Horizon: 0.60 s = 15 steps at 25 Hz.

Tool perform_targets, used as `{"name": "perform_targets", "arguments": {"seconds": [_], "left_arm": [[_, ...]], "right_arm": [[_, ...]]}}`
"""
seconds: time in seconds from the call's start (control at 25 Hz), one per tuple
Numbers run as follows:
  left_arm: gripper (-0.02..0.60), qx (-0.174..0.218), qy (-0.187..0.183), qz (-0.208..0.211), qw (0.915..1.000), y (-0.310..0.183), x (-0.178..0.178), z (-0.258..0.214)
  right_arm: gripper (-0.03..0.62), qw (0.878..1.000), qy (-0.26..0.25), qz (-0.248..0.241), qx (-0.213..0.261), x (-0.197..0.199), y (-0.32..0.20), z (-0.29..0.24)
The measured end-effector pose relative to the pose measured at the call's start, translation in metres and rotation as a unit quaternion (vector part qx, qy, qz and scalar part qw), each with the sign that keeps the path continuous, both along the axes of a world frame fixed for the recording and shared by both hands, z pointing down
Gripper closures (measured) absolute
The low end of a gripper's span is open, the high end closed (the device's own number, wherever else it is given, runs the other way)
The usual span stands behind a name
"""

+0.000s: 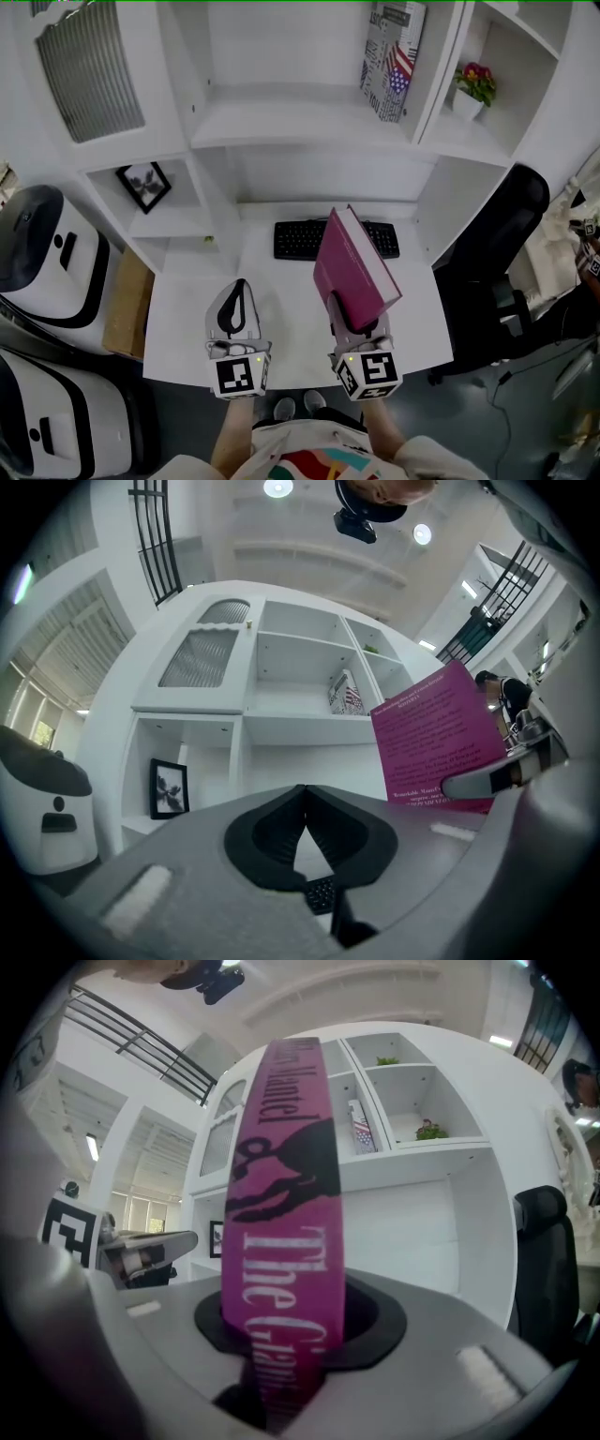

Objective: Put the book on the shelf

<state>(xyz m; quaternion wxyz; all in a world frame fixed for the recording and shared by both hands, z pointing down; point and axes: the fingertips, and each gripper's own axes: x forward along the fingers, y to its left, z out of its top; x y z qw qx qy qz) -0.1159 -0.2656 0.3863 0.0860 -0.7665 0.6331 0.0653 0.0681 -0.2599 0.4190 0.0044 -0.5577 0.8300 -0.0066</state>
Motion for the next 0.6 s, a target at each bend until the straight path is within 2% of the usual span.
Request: {"name": "perform_targets", "arguments": {"seconds": [0.2,0.4,0.6], "left_arm": [[0.578,0.003,-0.002,0.009,1.0,-0.007,0.018,-0.008],[0.578,-0.005,-0.009,0.009,0.9999,-0.006,0.021,-0.004],[0.578,-0.008,-0.013,0.01,0.9998,-0.009,0.016,-0.006]], "right_arm": [[0.454,1.0,0.012,-0.005,0.021,0.004,-0.013,-0.011],[0.454,0.999,0.033,0.004,0.011,0.005,-0.015,-0.003],[0.454,1.0,0.014,0.007,0.002,0.003,-0.016,-0.002]]}}
